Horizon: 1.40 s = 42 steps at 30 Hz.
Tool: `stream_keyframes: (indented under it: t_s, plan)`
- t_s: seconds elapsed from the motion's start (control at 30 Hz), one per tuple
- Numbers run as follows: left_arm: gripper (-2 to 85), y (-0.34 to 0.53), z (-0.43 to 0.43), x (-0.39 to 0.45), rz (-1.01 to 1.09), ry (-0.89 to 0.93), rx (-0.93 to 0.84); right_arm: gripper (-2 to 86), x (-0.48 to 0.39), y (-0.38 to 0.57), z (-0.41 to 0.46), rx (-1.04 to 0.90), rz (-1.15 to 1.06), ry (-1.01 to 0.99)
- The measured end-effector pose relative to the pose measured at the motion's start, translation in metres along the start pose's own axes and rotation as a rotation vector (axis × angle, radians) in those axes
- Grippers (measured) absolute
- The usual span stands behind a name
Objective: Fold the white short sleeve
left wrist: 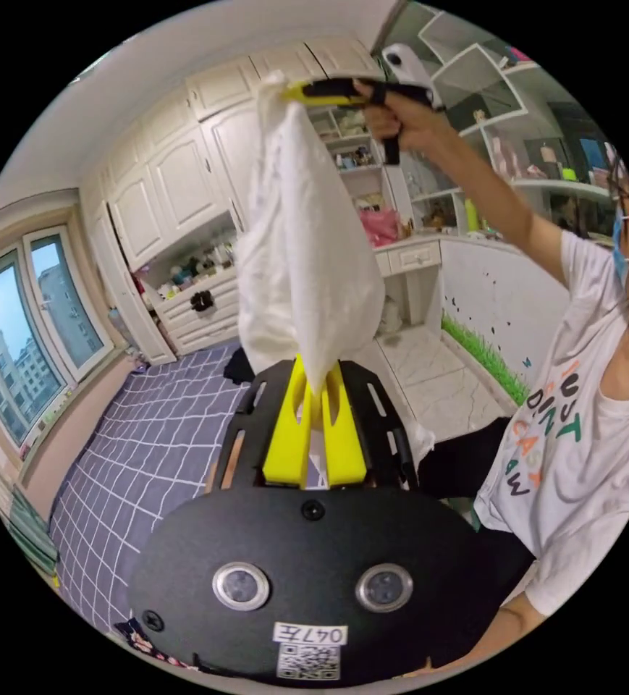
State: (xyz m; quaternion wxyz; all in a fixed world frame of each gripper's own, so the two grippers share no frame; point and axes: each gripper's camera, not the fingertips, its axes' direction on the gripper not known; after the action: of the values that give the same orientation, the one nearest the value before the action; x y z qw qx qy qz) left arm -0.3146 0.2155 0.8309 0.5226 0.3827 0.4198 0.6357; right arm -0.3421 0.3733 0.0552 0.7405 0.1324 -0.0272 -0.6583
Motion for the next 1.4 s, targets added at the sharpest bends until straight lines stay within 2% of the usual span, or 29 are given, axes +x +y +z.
stream_keyframes:
  t_s: [0.17, 0.27, 0.33, 0.47, 0.53, 0.67, 0.87, 0.97, 1.13, 1.3, 1.4]
  plan:
    - [-0.8, 0.03, -0.126, -0.006, -0.066, -0.108, 0.236, -0.1, 0.03, 0.046, -0.022, 0.002, 0.036, -0.111]
    - [-0.8, 0.055, -0.14, -0.008, -0.127, -0.216, 0.233, -0.1, 0.039, 0.091, 0.005, -0.059, 0.057, -0.212]
    - [-0.8, 0.071, -0.122, -0.017, -0.165, -0.281, 0.147, -0.1, 0.041, 0.136, 0.044, -0.126, 0.076, -0.279]
    - [-0.8, 0.118, -0.043, -0.069, -0.288, -0.249, -0.073, -0.1, 0.044, 0.205, 0.114, -0.261, 0.11, -0.32]
    - [-0.8, 0.138, -0.01, -0.089, -0.327, -0.212, -0.118, -0.1, 0.049, 0.247, 0.153, -0.346, 0.14, -0.335]
    - [-0.5, 0.176, 0.045, -0.11, -0.371, -0.048, -0.067, -0.1, 0.054, 0.293, 0.168, -0.378, 0.16, -0.369]
    - [3.0, 0.252, 0.096, -0.092, -0.488, 0.048, 0.007, -0.1, 0.042, 0.38, 0.16, -0.36, 0.13, -0.462]
    - [5.6, 0.298, 0.11, -0.056, -0.511, 0.067, -0.086, -0.1, 0.019, 0.468, 0.148, -0.317, 0.156, -0.625]
    - [6.9, 0.361, 0.125, 0.013, -0.534, 0.037, -0.224, -0.1, -0.068, 0.705, 0.121, -0.315, 0.267, -0.895]
    - [6.8, 0.425, 0.117, 0.057, -0.703, 0.113, -0.241, 0.5, -0.13, 0.889, 0.114, -0.539, 0.39, -0.923]
    - [7.6, 0.439, 0.098, 0.084, -0.759, 0.076, -0.25, 4.1, -0.143, 0.941, 0.078, -0.539, 0.367, -0.945]
